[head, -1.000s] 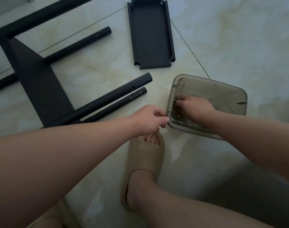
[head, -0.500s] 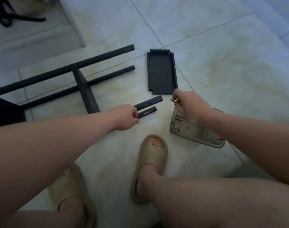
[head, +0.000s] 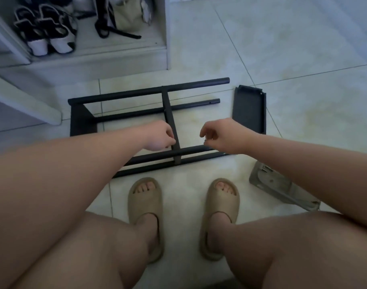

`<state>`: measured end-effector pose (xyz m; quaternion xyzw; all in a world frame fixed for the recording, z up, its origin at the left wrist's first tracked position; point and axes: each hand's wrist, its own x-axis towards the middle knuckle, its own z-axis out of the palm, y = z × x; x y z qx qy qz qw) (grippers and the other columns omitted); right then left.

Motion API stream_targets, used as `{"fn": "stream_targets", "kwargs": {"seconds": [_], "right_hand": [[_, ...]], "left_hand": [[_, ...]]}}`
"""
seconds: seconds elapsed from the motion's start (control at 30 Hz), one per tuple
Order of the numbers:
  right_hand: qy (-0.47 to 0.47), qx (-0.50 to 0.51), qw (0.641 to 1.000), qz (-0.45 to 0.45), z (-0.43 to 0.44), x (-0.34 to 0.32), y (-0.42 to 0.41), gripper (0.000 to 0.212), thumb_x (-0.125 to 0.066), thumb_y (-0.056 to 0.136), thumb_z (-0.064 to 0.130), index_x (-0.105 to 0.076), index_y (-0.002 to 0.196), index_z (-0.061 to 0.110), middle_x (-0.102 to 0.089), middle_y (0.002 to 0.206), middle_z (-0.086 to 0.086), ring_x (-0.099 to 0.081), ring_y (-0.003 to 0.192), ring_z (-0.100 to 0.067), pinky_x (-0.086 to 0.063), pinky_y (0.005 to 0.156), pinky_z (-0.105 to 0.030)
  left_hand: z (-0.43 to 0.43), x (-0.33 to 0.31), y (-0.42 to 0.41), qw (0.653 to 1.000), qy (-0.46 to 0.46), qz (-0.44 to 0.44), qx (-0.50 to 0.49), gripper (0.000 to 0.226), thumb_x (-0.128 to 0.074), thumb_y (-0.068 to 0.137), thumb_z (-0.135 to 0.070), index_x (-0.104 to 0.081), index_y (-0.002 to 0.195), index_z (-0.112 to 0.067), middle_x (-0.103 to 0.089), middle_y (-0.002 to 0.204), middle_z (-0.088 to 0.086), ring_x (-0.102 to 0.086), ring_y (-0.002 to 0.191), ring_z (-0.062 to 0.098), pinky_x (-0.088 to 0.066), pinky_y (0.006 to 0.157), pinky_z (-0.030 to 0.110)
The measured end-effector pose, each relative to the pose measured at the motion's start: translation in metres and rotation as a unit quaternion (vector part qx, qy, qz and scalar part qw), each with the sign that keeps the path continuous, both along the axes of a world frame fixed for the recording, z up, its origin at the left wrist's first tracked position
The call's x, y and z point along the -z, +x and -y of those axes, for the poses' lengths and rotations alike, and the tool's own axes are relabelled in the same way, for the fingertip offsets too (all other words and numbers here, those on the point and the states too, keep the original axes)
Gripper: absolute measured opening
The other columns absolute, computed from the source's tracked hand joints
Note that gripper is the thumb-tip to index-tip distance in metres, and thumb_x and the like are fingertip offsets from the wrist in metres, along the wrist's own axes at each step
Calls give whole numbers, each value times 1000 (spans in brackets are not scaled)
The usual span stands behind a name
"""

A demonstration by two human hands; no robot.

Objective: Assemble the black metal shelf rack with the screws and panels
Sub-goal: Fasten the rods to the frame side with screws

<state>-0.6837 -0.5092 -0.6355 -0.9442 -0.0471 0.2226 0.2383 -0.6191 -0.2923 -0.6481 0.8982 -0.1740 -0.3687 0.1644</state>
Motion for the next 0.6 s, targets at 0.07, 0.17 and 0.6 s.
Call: {"fn": "stream_targets", "kwargs": {"seconds": [0.07,0.17,0.6], "right_hand": [[4,-8,1000,-19,-8,15,9,20,-63,98,23,-70,116,19,-67,93,6,-62,92,-16,-43,77,-22],[11,-5,1000,-25,-13,44,17,22,-59,101,24,-73,119,22,-69,100,6,-60,92,-12,-41,73,-17],[288,177,937,90,-34,154,-14,10,-68,96,14,-66,103,20,-72,86,5,-71,84,-17,-58,82,-37]], "left_hand": [[-8,15,12,1000,6,-18,-7,19,-56,99,-27,-68,107,-15,-69,97,-1,-63,85,18,-44,77,28],[-11,45,32,999,11,-24,-31,17,-54,100,-24,-68,105,-15,-70,98,1,-63,86,18,-43,75,28],[-7,159,49,957,-142,-99,-234,43,-36,106,-42,-69,105,-14,-73,98,-2,-71,79,13,-52,70,29]]}}
